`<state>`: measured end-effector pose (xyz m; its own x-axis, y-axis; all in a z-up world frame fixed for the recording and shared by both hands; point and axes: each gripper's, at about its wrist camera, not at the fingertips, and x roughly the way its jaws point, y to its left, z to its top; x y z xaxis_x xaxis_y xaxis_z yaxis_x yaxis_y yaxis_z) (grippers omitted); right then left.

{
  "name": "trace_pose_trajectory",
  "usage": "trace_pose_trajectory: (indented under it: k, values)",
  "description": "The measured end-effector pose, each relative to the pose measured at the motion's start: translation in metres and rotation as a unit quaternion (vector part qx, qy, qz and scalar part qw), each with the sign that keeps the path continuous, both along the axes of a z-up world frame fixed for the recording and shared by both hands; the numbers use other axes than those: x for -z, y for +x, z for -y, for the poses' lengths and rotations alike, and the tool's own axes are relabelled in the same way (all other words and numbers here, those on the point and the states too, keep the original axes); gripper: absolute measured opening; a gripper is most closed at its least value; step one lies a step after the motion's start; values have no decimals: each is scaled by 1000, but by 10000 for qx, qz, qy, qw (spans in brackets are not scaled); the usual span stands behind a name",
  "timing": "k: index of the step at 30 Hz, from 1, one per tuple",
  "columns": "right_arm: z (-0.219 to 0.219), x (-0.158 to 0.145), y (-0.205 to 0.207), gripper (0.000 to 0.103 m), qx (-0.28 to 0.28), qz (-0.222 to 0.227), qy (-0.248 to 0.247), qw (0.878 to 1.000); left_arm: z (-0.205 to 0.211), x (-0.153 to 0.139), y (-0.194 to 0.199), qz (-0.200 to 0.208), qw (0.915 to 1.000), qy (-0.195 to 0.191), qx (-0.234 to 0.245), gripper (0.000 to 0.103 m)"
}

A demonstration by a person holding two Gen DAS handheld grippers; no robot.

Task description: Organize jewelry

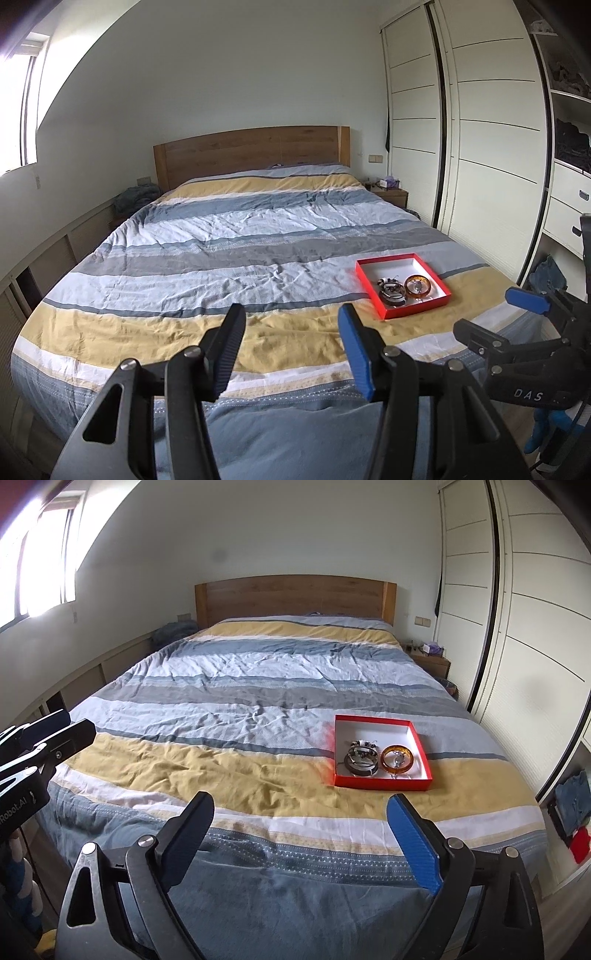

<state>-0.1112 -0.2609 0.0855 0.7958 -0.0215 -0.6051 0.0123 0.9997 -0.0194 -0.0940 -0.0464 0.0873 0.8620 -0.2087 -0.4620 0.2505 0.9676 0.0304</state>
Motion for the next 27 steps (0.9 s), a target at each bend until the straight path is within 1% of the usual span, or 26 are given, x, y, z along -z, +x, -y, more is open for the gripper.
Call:
trace_pose_trajectory:
  k: [4, 8, 11, 16, 27]
  values:
    - [-5, -2, -5, 96, -26, 54, -35, 10000, -6, -2, -6, 59, 10000, -40, -40, 50]
    - [-9, -6, -9, 101, -48, 123, -77, 9999, -11, -3, -8, 82, 9999, -64, -76, 50]
    - [-11, -8, -11, 102, -63, 173, -104, 9998, -14, -4, -9, 90, 9999, -97, -101, 50]
    - [-16, -8, -12, 103, -89, 198, -127, 9997, -18, -2, -8, 24, 9998, -165, -141, 51]
    - [-18, 2, -9, 103, -56, 65, -163, 9998, -20, 9, 2, -213, 9996, -95, -160, 51]
